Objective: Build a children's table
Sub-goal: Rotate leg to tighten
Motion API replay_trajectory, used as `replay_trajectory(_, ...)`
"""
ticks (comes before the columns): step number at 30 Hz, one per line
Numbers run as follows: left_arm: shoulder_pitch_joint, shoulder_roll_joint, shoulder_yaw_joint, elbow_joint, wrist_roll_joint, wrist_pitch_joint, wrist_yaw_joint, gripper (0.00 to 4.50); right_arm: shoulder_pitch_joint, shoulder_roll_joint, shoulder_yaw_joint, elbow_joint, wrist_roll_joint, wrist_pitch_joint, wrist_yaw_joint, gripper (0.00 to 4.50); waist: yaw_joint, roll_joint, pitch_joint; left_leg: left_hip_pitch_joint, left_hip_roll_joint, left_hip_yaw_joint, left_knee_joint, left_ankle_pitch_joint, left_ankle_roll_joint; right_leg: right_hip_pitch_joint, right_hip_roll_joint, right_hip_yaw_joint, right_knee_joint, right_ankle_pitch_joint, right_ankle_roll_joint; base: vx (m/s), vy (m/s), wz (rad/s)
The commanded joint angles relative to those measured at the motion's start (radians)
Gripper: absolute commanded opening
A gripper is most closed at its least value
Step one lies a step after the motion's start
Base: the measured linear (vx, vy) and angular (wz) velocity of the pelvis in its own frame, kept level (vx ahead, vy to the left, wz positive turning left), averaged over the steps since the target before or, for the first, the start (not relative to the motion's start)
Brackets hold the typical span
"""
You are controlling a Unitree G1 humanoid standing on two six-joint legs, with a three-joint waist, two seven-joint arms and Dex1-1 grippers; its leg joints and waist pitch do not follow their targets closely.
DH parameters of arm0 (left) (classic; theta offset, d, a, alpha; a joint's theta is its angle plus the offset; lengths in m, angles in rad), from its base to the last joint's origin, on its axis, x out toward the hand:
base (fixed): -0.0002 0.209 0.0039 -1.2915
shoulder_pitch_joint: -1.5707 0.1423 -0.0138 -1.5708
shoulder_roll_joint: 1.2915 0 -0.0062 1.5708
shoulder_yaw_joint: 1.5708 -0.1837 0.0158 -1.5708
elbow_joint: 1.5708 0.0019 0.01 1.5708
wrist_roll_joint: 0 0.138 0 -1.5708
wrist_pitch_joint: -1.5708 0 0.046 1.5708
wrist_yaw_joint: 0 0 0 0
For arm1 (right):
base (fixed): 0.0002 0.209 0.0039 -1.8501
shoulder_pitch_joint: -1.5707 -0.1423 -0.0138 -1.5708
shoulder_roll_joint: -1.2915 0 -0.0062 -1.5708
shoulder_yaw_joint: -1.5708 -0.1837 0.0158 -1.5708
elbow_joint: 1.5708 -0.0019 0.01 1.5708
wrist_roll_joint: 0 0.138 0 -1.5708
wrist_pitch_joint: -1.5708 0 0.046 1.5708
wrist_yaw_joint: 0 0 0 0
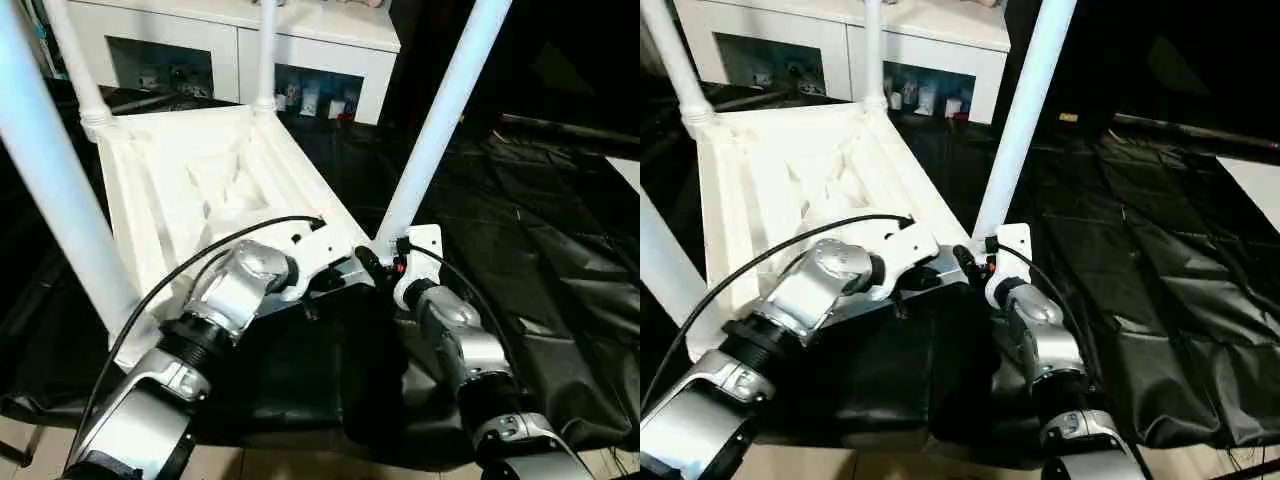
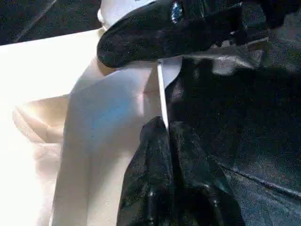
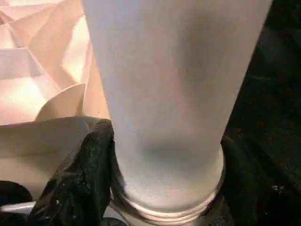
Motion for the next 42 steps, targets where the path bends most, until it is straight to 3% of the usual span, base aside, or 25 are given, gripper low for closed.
replay_trajectory(1, 0.044, 0.0, -0.084, 0.013, 0.012, -0.003, -0.072, 0.0, 0.022, -0.002, 0.035, -0.052, 0.022, -0.014, 0.107, 3.42, 0.007, 0.013, -0.047, -0.015, -0.003, 0.016, -0.073, -0.242, 0.032, 0.048, -0.029, 0.031, -0.071, -0.29, -0.141, 0.0, 0.0, 0.0)
replay_trajectory(3, 0.058, 0.022, -0.087, -0.037, -0.01, -0.004, -0.131, 0.0, 0.054, -0.047, 0.072, -0.111, 0.02, -0.033, 0.197, 3.51, 0.012, 0.017, -0.049, -0.016, -0.001, 0.018, -0.07, -0.198, 0.048, 0.051, -0.03, 0.032, -0.062, -0.21, -0.17, 0.0, 0.0, 0.0)
replay_trajectory(7, 0.081, 0.073, -0.091, -0.102, -0.03, -0.038, -0.217, 0.0, 0.104, -0.129, 0.114, -0.202, 0.034, 0.003, 0.349, 3.87, 0.018, 0.018, -0.047, -0.015, -0.001, 0.021, -0.067, -0.146, 0.071, 0.056, -0.027, 0.033, -0.053, -0.131, -0.207, 0.0, 0.0, 0.0)
replay_trajectory(11, 0.119, 0.146, -0.091, -0.19, -0.078, -0.049, -0.327, 0.0, 0.161, -0.226, 0.131, -0.305, 0.049, 0.0, 0.502, 3.87, 0.029, 0.022, -0.043, -0.008, 0.003, 0.024, -0.068, -0.163, 0.078, 0.055, -0.028, 0.034, -0.053, -0.132, -0.216, 0.0, 0.0, 0.0)
replay_trajectory(13, 0.147, 0.201, -0.095, -0.259, -0.113, -0.048, -0.415, 0.0, 0.176, -0.272, 0.124, -0.336, 0.057, -0.023, 0.55, 3.87, 0.031, 0.023, -0.041, -0.011, 0.005, 0.022, -0.072, -0.176, 0.074, 0.056, -0.029, 0.034, -0.053, -0.153, -0.214, 0.0, 0.0, 0.0)
replay_trajectory(15, 0.16, 0.231, -0.097, -0.286, -0.125, -0.063, -0.452, 0.0, 0.187, -0.295, 0.128, -0.359, 0.074, -0.01, 0.587, 3.87, 0.03, 0.026, -0.04, -0.006, 0.006, 0.023, -0.072, -0.197, 0.071, 0.052, -0.028, 0.035, -0.054, -0.167, -0.216, 0.0, 0.0, 0.0)
replay_trajectory(18, 0.177, 0.268, -0.086, -0.315, -0.138, -0.063, -0.483, 0.0, 0.213, -0.338, 0.142, -0.408, 0.098, 0.032, 0.664, 3.87, 0.031, 0.022, -0.038, -0.008, 0.005, 0.022, -0.074, -0.203, 0.064, 0.053, -0.028, 0.036, -0.057, -0.192, -0.204, 0.0, 0.0, 0.0)
replay_trajectory(25, 0.191, 0.295, -0.079, -0.343, -0.147, -0.049, -0.493, 0.0, 0.234, -0.371, 0.187, -0.418, 0.061, 0.037, 0.718, 3.87, 0.032, 0.016, -0.037, -0.012, 0.003, 0.022, -0.073, -0.191, 0.055, 0.052, -0.031, 0.036, -0.059, -0.23, -0.187, 0.0, 0.0, 0.0)
replay_trajectory(29, 0.196, 0.299, -0.08, -0.356, -0.151, -0.038, -0.498, 0.0, 0.241, -0.379, 0.202, -0.427, 0.063, 0.054, 0.729, 3.87, 0.031, 0.017, -0.038, -0.012, 0.002, 0.022, -0.072, -0.175, 0.055, 0.053, -0.029, 0.036, -0.056, -0.206, -0.191, 0.0, 0.0, 0.0)
replay_trajectory(33, 0.198, 0.3, -0.082, -0.359, -0.154, -0.036, -0.497, 0.0, 0.244, -0.383, 0.2, -0.427, 0.063, 0.058, 0.722, 3.87, 0.031, 0.017, -0.039, -0.011, 0.002, 0.023, -0.069, -0.156, 0.059, 0.054, -0.028, 0.035, -0.052, -0.172, -0.201, 0.0, 0.0, 0.0)
replay_trajectory(37, 0.197, 0.303, -0.084, -0.359, -0.154, -0.035, -0.495, 0.0, 0.237, -0.382, 0.194, -0.405, 0.053, 0.056, 0.714, 3.87, 0.031, 0.018, -0.038, -0.011, 0.001, 0.024, -0.07, -0.167, 0.058, 0.054, -0.029, 0.036, -0.055, -0.194, -0.197, 0.0, 0.0, 0.0)
replay_trajectory(38, 0.196, 0.303, -0.085, -0.359, -0.155, -0.033, -0.496, 0.0, 0.236, -0.381, 0.192, -0.402, 0.056, 0.062, 0.715, 3.6, 0.031, 0.018, -0.038, -0.011, 0.001, 0.023, -0.07, -0.167, 0.057, 0.054, -0.029, 0.036, -0.055, -0.196, -0.196, 0.0, 0.0, 0.0)
replay_trajectory(42, 0.198, 0.306, -0.087, -0.363, -0.157, -0.026, -0.501, 0.0, 0.235, -0.381, 0.201, -0.397, 0.051, 0.064, 0.717, 3.25, 0.029, 0.018, -0.038, -0.011, 0.002, 0.023, -0.07, -0.164, 0.059, 0.054, -0.028, 0.035, -0.053, -0.182, -0.2, 0.0, 0.0, 0.0)
